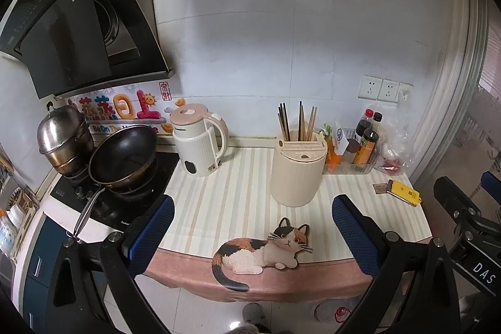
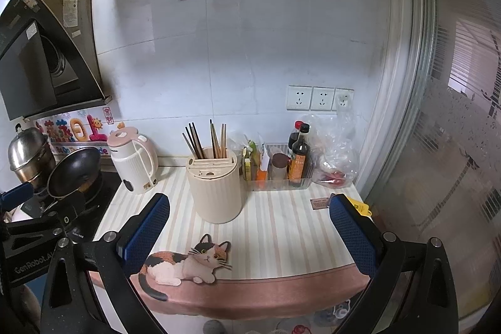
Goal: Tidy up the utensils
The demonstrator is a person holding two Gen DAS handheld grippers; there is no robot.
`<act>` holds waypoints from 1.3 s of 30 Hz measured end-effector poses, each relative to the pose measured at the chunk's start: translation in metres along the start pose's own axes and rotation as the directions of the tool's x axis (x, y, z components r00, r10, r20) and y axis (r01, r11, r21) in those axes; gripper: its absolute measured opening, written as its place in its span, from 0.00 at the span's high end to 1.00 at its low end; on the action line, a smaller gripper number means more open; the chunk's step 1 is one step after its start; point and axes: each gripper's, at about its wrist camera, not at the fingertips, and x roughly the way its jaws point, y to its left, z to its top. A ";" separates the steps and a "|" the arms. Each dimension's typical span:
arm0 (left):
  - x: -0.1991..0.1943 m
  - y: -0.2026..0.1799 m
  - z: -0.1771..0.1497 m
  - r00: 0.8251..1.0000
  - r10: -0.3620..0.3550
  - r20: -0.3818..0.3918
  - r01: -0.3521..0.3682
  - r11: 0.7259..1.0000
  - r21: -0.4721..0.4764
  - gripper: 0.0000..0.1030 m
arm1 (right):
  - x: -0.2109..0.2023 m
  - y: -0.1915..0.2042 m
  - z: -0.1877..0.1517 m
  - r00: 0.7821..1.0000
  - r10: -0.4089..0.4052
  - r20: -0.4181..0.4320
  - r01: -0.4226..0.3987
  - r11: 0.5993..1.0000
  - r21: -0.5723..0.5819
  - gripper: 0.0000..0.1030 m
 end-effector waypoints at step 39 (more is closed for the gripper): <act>0.006 0.002 -0.003 1.000 0.003 -0.005 -0.003 1.000 -0.004 0.00 | 0.002 -0.005 0.001 1.000 0.005 -0.012 -0.005 1.000 -0.004 0.00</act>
